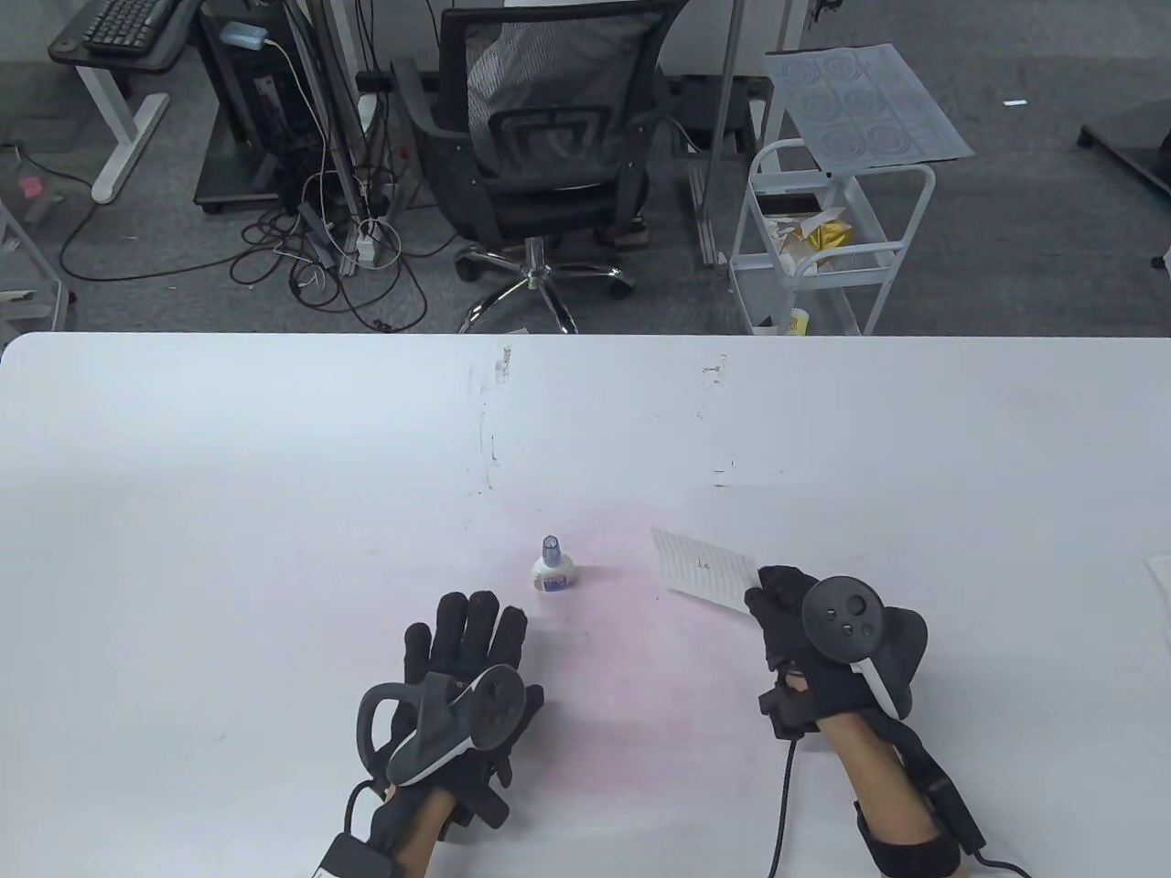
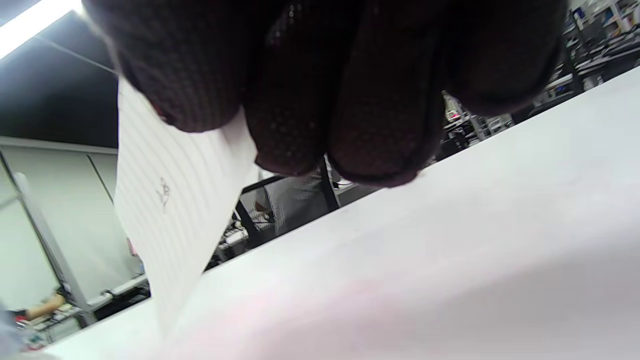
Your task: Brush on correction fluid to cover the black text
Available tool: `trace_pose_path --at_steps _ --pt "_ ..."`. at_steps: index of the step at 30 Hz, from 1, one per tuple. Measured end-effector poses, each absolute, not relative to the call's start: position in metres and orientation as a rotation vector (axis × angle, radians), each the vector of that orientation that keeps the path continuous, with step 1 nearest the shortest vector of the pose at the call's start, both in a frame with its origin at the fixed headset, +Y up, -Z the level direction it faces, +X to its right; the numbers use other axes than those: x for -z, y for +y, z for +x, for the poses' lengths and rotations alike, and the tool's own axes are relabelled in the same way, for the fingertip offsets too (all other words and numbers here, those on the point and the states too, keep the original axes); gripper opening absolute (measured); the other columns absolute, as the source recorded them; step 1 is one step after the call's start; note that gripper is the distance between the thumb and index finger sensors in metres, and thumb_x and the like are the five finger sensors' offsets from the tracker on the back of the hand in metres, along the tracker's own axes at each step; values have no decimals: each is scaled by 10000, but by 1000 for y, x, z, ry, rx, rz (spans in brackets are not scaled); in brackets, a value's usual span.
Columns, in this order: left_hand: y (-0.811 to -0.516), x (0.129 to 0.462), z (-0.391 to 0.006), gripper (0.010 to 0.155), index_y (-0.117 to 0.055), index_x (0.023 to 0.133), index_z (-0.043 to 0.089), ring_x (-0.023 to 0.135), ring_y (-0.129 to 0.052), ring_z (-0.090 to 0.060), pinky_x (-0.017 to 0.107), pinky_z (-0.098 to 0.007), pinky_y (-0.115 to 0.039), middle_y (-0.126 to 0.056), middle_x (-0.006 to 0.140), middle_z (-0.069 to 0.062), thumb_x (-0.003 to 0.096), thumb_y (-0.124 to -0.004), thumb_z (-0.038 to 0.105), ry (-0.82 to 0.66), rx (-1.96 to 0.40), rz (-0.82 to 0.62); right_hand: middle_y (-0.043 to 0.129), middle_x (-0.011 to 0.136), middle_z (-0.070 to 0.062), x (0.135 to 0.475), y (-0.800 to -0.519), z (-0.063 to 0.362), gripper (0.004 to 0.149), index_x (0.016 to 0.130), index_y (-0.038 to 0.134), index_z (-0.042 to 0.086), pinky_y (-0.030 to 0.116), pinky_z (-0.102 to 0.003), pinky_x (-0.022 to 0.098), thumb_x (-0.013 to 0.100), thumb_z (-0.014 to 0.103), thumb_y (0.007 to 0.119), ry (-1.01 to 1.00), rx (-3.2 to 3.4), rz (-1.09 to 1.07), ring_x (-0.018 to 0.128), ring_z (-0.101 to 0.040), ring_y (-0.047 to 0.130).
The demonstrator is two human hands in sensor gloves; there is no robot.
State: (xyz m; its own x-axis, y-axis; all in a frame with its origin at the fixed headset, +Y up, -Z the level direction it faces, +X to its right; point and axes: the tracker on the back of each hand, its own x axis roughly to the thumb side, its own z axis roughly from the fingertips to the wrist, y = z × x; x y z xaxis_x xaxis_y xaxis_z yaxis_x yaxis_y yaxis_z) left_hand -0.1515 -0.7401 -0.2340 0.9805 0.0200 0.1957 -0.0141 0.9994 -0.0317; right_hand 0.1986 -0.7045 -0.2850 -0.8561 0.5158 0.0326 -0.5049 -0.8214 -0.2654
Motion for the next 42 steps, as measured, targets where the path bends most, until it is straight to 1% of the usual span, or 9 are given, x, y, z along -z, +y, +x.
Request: trace_pose_path --at_steps 7,13,18,23,27,30,35,40,42 --pt "-740 234 -152 781 -396 1082 357 1127 -357 -355 779 -614 -403 -327 1191 -29 401 -620 665 -197 -17 -30 962 563 -33 260 -684 181 364 674 891 206 849 -438 283 361 391 866 -358 -2502 98 312 -241 1041" --pt "-740 234 -152 783 -397 1084 352 1128 -356 -356 776 -617 -402 -328 1191 -31 402 -621 663 -197 -16 -30 971 526 -44 251 -688 170 368 663 903 181 853 -419 223 364 393 859 -166 -2447 153 245 -218 1037" --pt "-740 233 -151 783 -396 1084 353 1128 -355 -356 778 -616 -401 -326 1192 -31 401 -621 664 -199 -16 -27 969 519 -48 250 -699 158 369 661 903 173 850 -425 221 371 394 851 11 -2444 180 240 -216 1035" --pt "-740 233 -151 781 -396 1082 356 1128 -356 -355 779 -615 -402 -326 1192 -30 401 -621 664 -202 -20 -24 968 519 -45 256 -724 142 374 663 899 172 851 -426 224 374 403 842 224 -2473 156 242 -214 1036" --pt "-740 233 -150 781 -396 1083 355 1128 -354 -354 777 -616 -401 -326 1192 -30 401 -620 664 -204 -16 -28 964 526 -41 267 -748 133 378 667 893 175 850 -425 232 379 413 833 377 -2544 51 252 -212 1037" --pt "-740 233 -151 781 -396 1083 355 1128 -355 -355 779 -615 -403 -325 1192 -31 402 -620 664 -204 -17 -27 958 537 -35 271 -755 129 384 675 884 181 849 -423 240 384 425 824 427 -2597 4 263 -210 1035" --pt "-740 233 -151 782 -396 1083 354 1128 -355 -356 777 -616 -402 -327 1191 -32 401 -621 664 -203 -17 -32 949 561 -34 270 -756 126 399 688 875 188 839 -429 264 390 446 813 452 -2661 -11 294 -223 1028" --pt "-740 233 -151 781 -397 1083 354 1127 -357 -357 778 -615 -403 -327 1192 -32 402 -621 663 -204 -20 -28 925 622 -52 265 -752 126 484 737 850 178 824 -447 308 382 505 808 437 -2752 -15 362 -253 1020" --pt "-740 233 -151 783 -397 1084 353 1127 -356 -356 777 -616 -403 -326 1192 -31 401 -621 664 -204 -20 -28 900 675 -63 262 -748 127 541 779 823 173 813 -459 348 379 537 800 443 -2818 -12 425 -275 1011"
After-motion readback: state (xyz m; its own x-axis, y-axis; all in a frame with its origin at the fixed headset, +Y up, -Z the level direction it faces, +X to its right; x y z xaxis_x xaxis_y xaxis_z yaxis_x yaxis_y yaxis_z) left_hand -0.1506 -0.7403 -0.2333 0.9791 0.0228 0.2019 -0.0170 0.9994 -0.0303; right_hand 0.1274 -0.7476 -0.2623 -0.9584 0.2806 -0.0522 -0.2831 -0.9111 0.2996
